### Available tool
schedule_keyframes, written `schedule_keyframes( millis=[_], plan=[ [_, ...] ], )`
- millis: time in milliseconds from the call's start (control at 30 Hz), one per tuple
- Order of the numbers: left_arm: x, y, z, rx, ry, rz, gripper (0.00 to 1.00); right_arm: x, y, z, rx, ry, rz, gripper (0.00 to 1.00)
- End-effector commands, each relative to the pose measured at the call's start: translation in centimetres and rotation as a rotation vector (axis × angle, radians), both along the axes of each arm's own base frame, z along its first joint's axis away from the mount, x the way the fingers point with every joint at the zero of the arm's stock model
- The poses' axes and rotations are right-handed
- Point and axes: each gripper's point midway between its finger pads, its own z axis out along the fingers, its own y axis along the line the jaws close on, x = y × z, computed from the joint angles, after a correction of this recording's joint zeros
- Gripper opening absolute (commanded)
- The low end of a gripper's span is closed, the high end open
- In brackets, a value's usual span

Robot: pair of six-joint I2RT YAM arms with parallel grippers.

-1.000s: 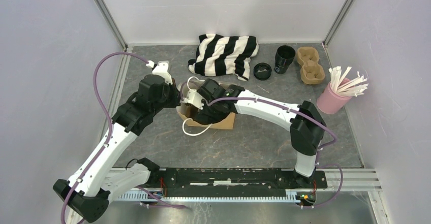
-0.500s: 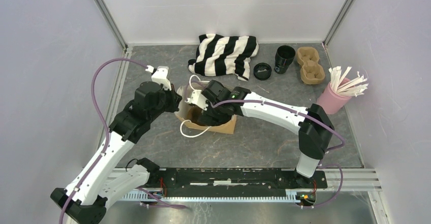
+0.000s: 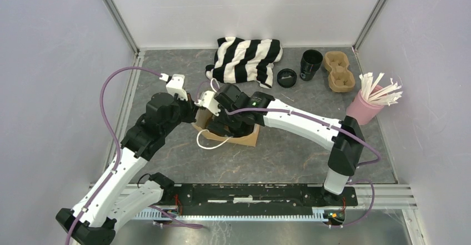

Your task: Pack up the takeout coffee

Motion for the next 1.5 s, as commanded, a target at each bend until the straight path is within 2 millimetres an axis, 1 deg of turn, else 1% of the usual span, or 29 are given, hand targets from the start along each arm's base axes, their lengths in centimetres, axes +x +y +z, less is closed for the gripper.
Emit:
schedule_keyframes(
  millis=[0,100,267,400,500,667,700,733,800,867,900,933,1033,1100,1267,1367,1433,1467],
  plan=[
    [0.9,-0.1,1.6,0.018,-0.098,-0.017,0.02,-0.1,1.1,5.3,0.117,-0.052,-0.043,0.98],
    [1.0,-0.1,1.4,0.024,-0.095,-0.014,0.02,-0.1,1.0,6.1,0.117,-0.071,-0.051,0.98],
    [1.0,0.2,1.2,0.027,-0.113,-0.005,0.02,0.3,0.2,8.1,0.142,-0.12,-0.101,0.98],
    [1.1,0.2,1.1,0.041,-0.121,-0.012,0.02,0.0,-0.2,10.5,0.224,-0.149,-0.112,0.98],
    [1.1,0.2,1.1,0.045,-0.123,-0.013,0.02,-1.2,0.0,13.0,0.328,-0.153,-0.067,0.98],
    [1.1,0.2,1.0,0.045,-0.121,-0.014,0.02,-4.1,0.1,16.8,0.546,-0.154,0.049,0.98],
    [1.1,0.2,1.0,0.046,-0.121,-0.012,0.02,-4.7,0.0,17.1,0.577,-0.153,0.069,0.98],
    [1.1,0.2,0.9,0.048,-0.118,-0.012,0.02,-5.1,-0.1,17.5,0.606,-0.156,0.086,0.98],
    [1.1,0.2,0.8,0.051,-0.116,-0.016,0.02,-5.4,-0.5,18.9,0.667,-0.182,0.087,0.98],
    [1.1,0.2,0.8,0.05,-0.118,-0.014,0.02,-5.6,-0.9,21.0,0.757,-0.216,0.074,0.98],
    [1.1,0.2,0.8,0.048,-0.119,-0.015,0.02,-5.7,-1.2,21.4,0.79,-0.223,0.063,0.98],
    [1.1,0.1,0.8,0.048,-0.121,-0.018,0.02,-5.6,-1.2,21.3,0.807,-0.228,0.057,0.98],
    [1.2,-0.2,0.9,0.042,-0.117,-0.027,0.02,-5.5,-1.1,20.3,0.772,-0.212,0.055,0.98],
    [1.3,-0.1,0.7,0.044,-0.106,-0.017,0.02,-5.5,-1.2,20.6,0.775,-0.213,0.048,0.98],
    [1.6,0.4,0.8,0.053,-0.086,0.021,0.02,-5.0,-2.7,23.4,0.815,-0.29,0.011,0.96],
    [1.9,0.5,0.9,0.063,-0.076,0.03,0.02,-4.3,-4.2,24.9,0.825,-0.355,-0.047,0.95],
    [2.0,0.5,0.8,0.067,-0.067,0.04,0.02,-3.6,-5.6,25.5,0.824,-0.392,-0.114,0.94],
    [2.0,0.6,0.7,0.07,-0.062,0.044,0.02,-3.6,-6.3,25.9,0.836,-0.41,-0.13,0.94]
  ],
)
